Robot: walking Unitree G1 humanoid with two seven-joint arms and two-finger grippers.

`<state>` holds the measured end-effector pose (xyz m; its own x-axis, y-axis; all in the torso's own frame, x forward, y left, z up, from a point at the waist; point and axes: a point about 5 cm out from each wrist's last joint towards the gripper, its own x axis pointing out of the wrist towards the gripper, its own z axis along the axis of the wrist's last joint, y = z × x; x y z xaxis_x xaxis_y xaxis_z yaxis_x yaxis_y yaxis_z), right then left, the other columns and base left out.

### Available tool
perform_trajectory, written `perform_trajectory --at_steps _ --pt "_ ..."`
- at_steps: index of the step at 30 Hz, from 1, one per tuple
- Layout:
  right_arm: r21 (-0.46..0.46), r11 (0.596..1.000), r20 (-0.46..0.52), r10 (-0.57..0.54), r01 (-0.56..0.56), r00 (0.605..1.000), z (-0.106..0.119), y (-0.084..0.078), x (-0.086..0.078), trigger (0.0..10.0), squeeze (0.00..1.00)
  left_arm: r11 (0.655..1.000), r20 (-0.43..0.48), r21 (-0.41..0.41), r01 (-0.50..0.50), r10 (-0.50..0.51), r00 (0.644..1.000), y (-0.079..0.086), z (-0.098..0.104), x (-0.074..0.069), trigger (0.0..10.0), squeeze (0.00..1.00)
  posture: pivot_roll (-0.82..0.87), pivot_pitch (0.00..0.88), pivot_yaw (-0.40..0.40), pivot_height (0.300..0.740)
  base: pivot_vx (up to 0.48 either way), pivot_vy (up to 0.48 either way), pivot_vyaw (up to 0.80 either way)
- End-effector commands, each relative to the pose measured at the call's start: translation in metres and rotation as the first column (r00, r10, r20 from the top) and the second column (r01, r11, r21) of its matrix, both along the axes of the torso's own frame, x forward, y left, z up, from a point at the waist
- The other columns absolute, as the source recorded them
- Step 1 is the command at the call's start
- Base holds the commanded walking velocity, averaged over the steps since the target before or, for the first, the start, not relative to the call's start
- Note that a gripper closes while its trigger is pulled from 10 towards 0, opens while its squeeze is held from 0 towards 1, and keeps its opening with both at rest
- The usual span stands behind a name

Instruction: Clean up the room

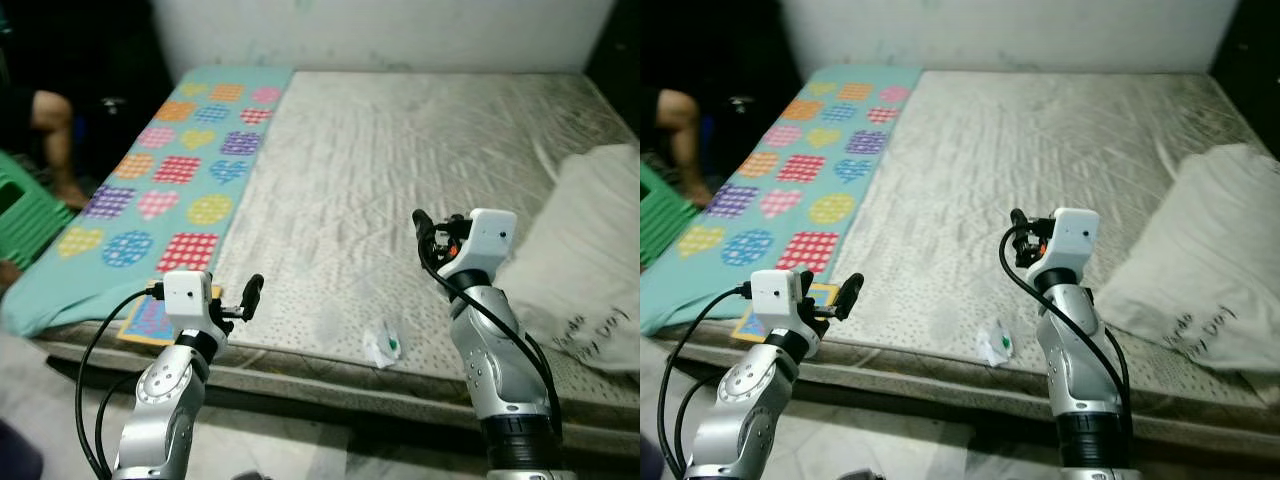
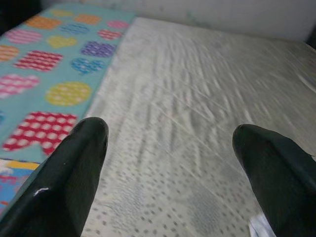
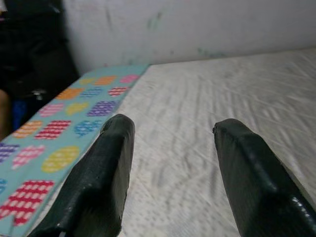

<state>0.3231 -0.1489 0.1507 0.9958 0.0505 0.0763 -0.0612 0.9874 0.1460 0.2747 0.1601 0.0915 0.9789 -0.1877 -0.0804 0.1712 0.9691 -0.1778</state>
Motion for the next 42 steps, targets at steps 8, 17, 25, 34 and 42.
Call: perform_trajectory --at_steps 8,17,25,34,42 --pt "-0.004 1.000 -0.013 0.002 -0.002 1.000 -0.0026 -0.0018 0.0008 10.0 1.00 1.000 -0.010 0.012 -0.008 0.008 1.000 0.0024 -0.0031 0.0005 10.0 0.00 -0.11 0.000 0.047 0.740 0.000 0.000 0.00" --pt "-0.022 1.000 0.013 0.006 -0.006 1.000 0.0008 -0.0013 0.0010 10.0 1.00 1.000 -0.015 0.005 -0.009 0.009 1.000 0.0002 -0.0061 -0.0013 10.0 0.00 -0.12 0.000 0.034 0.740 0.000 0.000 0.00" --pt "-0.009 1.000 0.006 0.003 -0.003 1.000 -0.0021 -0.0015 0.0004 10.0 1.00 1.000 -0.019 -0.001 -0.012 0.012 1.000 -0.0003 -0.0075 -0.0015 10.0 0.00 -0.12 0.000 0.032 0.740 0.000 0.000 0.00" --pt "-0.003 1.000 -0.015 -0.018 0.017 1.000 -0.0065 -0.0049 -0.0008 10.0 1.00 0.999 -0.027 -0.019 -0.032 0.032 0.999 0.0018 -0.0070 -0.0007 10.0 0.00 -0.11 0.000 0.031 0.740 0.000 0.000 0.00" --pt "-0.008 1.000 -0.026 -0.022 0.022 0.999 -0.0077 -0.0052 -0.0004 10.0 1.00 0.999 -0.027 -0.034 -0.003 0.003 1.000 -0.0011 -0.0066 -0.0010 10.0 0.00 -0.12 0.000 0.030 0.740 0.000 0.000 -0.70"
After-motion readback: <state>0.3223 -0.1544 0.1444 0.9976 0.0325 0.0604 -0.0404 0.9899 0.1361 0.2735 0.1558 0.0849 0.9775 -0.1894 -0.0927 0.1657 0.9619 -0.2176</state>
